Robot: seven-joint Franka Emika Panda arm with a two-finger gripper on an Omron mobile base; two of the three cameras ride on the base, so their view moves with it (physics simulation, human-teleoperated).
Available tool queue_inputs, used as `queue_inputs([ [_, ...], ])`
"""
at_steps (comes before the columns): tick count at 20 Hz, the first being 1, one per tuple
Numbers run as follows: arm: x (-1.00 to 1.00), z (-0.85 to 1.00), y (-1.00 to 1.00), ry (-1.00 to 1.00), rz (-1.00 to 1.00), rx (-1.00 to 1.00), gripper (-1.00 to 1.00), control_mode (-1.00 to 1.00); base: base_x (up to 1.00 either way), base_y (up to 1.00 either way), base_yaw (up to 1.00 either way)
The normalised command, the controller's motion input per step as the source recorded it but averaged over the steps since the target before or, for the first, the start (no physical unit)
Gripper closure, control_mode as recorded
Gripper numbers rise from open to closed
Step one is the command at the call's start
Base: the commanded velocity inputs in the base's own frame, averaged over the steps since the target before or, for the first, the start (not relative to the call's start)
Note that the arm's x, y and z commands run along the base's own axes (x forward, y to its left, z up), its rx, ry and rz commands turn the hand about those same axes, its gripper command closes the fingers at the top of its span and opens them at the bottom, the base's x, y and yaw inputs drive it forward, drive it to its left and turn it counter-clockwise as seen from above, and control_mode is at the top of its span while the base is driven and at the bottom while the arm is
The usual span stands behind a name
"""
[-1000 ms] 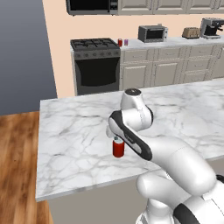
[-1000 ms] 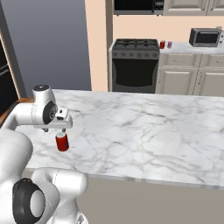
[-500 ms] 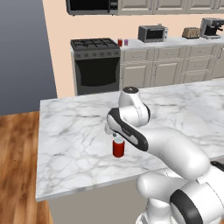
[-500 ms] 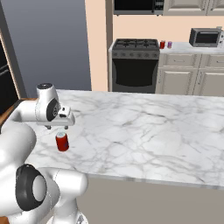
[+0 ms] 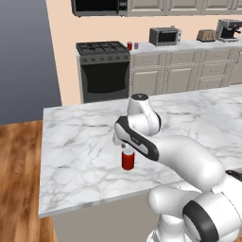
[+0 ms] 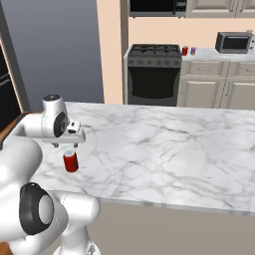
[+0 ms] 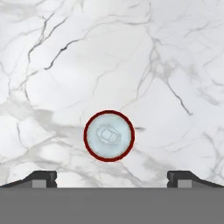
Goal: Four empty soda cans are scattered around the kitchen. Gather all the cans and cluster them next to the stove for recycling.
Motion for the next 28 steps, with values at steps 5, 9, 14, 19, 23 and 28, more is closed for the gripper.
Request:
queue_inputs([
  [5,0.00,-0.41,0.00,0.00,0.00,0.00,-1.00,-1.00,0.00,0.00,0.00],
  [9,0.04,-0.26,0.00,0.00,0.00,0.00,-1.00,-1.00,0.00,0.00,0.00],
  [14,0.06,-0.01,0.00,0.02,0.01,0.00,-1.00,-1.00,0.00,0.00,0.00],
  [19,0.21,0.00,0.01,0.05,0.00,0.00,-1.00,-1.00,0.00,0.00,0.00],
  [23,0.08,0.00,0.06,0.02,0.00,0.00,-1.00,-1.00,0.00,0.00,0.00],
  [28,0.03,0.00,0.10,0.01,0.00,0.00,-1.00,-1.00,0.00,0.00,0.00],
])
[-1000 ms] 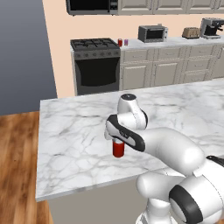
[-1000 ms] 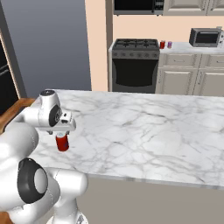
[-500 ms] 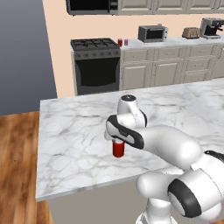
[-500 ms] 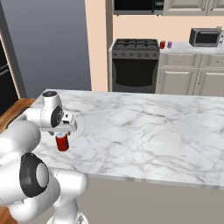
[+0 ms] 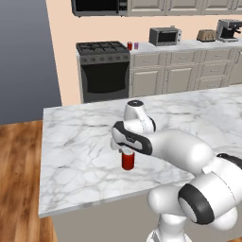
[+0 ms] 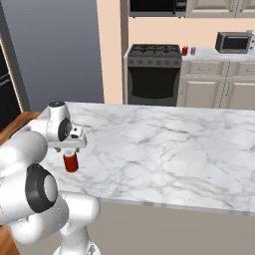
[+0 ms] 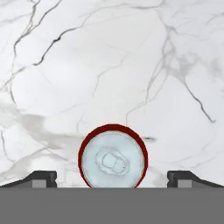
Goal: Four empty soda cans are scattered around the kitchen. Gather all the cans and cluster them next to the stove for recycling.
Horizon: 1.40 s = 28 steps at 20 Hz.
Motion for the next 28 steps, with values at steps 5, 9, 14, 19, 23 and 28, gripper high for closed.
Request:
queue_inputs([
  [5,0.00,-0.15,0.02,0.00,0.02,0.00,-1.00,-1.00,0.00,0.00,0.00],
  [9,0.00,-0.23,0.00,0.00,0.02,0.00,-1.00,-1.00,0.00,0.00,0.00],
  [14,0.00,-0.26,0.00,0.00,0.02,0.00,-1.00,-1.00,0.00,0.00,0.00],
  [19,0.00,-0.33,0.00,0.00,0.01,0.00,-1.00,-1.00,0.00,0.00,0.00],
  [23,0.00,-0.15,0.00,0.00,0.00,0.00,-1.00,-1.00,0.00,0.00,0.00],
  [28,0.00,0.00,0.00,0.00,0.00,0.00,1.00,-1.00,0.00,0.00,0.00],
])
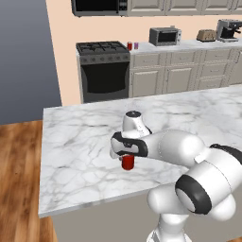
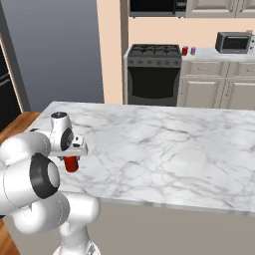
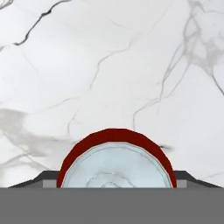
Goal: Four empty soda cans are scattered around the kitchen. Gather all the cans and cluster them next to the stove for recycling.
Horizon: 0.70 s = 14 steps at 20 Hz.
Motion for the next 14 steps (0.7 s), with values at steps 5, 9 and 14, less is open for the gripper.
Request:
queue_inputs([
  [5,0.00,0.00,0.00,0.00,0.00,0.00,1.00,-1.00,0.00,0.00,0.00],
  [9,-0.05,0.03,-0.24,0.00,0.00,0.00,1.00,-1.00,0.00,0.00,0.00],
  [14,-0.87,0.63,-0.23,-0.07,0.00,0.02,1.00,-1.00,0.00,0.00,0.00],
])
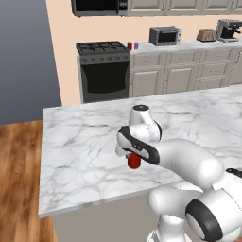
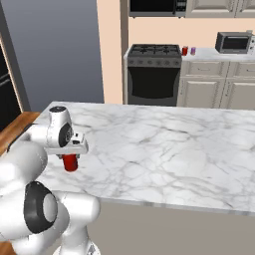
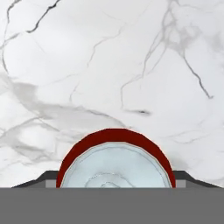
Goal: Four empty soda cans are scattered around the kitchen. Gather all the cans and cluster them next to the stove for recycling.
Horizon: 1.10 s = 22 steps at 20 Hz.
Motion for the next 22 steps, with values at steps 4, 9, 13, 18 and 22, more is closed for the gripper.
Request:
queue_inputs([
  [4,-1.00,0.99,-0.26,-0.04,0.00,0.04,1.00,-1.00,0.00,0.00,0.00],
  [9,-1.00,1.00,-0.28,0.00,0.02,0.05,1.00,-1.00,0.00,0.00,0.00],
  [13,-1.00,0.95,-0.40,0.00,0.04,0.05,1.00,-1.00,0.00,0.00,0.00],
  [18,-0.84,0.82,-0.19,0.02,0.01,0.00,1.00,-1.00,0.00,0.00,0.00],
  [22,-0.66,0.52,-0.16,0.09,0.00,0.00,1.00,-1.00,0.00,0.00,0.00],
])
